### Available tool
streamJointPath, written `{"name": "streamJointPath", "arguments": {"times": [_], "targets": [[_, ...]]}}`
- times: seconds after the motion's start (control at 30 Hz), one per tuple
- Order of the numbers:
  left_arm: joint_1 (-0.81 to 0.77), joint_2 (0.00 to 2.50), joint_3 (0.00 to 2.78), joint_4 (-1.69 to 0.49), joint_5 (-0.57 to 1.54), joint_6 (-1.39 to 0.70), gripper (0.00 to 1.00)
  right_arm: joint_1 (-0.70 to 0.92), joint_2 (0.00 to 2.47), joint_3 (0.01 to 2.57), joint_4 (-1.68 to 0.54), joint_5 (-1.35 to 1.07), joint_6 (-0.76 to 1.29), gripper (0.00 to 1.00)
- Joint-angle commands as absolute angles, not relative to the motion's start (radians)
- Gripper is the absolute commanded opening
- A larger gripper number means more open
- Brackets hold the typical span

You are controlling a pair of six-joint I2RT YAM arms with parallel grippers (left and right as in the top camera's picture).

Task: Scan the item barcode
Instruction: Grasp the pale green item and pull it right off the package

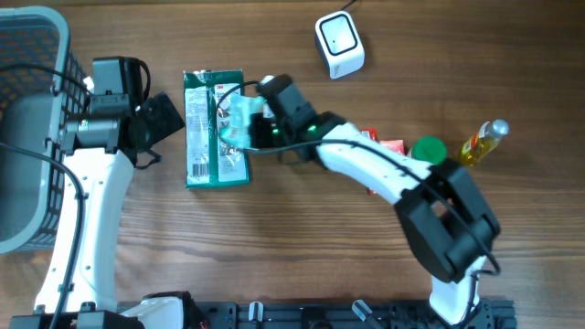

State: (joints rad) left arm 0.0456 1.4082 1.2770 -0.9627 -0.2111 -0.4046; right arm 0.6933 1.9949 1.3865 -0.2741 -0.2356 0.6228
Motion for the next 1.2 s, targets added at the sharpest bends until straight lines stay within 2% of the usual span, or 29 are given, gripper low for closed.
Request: {"name": "streamJointPath", "arguments": {"times": [0.0,0.27,0.3,0.33,0.37,0.4,0.5,0.67,0.7,0.73,0.8,0.83,1.17], "targets": [[0.041,1.410,1.277,-0.961,-0.209,-0.397,1.00,0.642,1.982,1.387,-0.410,-0.241,0.595,0.04],[0.041,1.410,1.277,-0.961,-0.209,-0.397,1.00,0.631,1.992,1.385,-0.607,-0.225,0.542,0.04],[0.041,1.410,1.277,-0.961,-0.209,-0.397,1.00,0.631,1.992,1.384,-0.617,-0.219,0.542,0.09],[0.041,1.410,1.277,-0.961,-0.209,-0.397,1.00,0.631,1.992,1.383,-0.622,-0.215,0.542,0.19],[0.041,1.410,1.277,-0.961,-0.209,-0.397,1.00,0.631,1.992,1.383,-0.623,-0.207,0.542,0.40],[0.041,1.410,1.277,-0.961,-0.209,-0.397,1.00,0.631,1.992,1.383,-0.627,-0.198,0.542,0.52],[0.041,1.410,1.277,-0.961,-0.209,-0.397,1.00,0.624,1.983,1.385,-0.637,-0.184,0.543,0.56],[0.041,1.410,1.277,-0.961,-0.209,-0.396,1.00,0.582,1.903,1.410,-0.640,-0.185,0.543,0.52],[0.041,1.410,1.277,-0.961,-0.209,-0.397,1.00,0.575,1.877,1.410,-0.641,-0.185,0.543,0.43],[0.041,1.410,1.277,-0.961,-0.209,-0.397,1.00,0.570,1.861,1.410,-0.642,-0.185,0.542,0.27],[0.041,1.410,1.277,-0.961,-0.209,-0.397,1.00,0.568,1.843,1.410,-0.643,-0.184,0.540,0.08],[0.041,1.410,1.277,-0.961,-0.209,-0.396,1.00,0.568,1.842,1.410,-0.642,-0.186,0.528,0.04],[0.041,1.410,1.277,-0.961,-0.209,-0.397,1.00,0.570,1.893,1.325,-0.541,-0.368,0.499,0.04]]}}
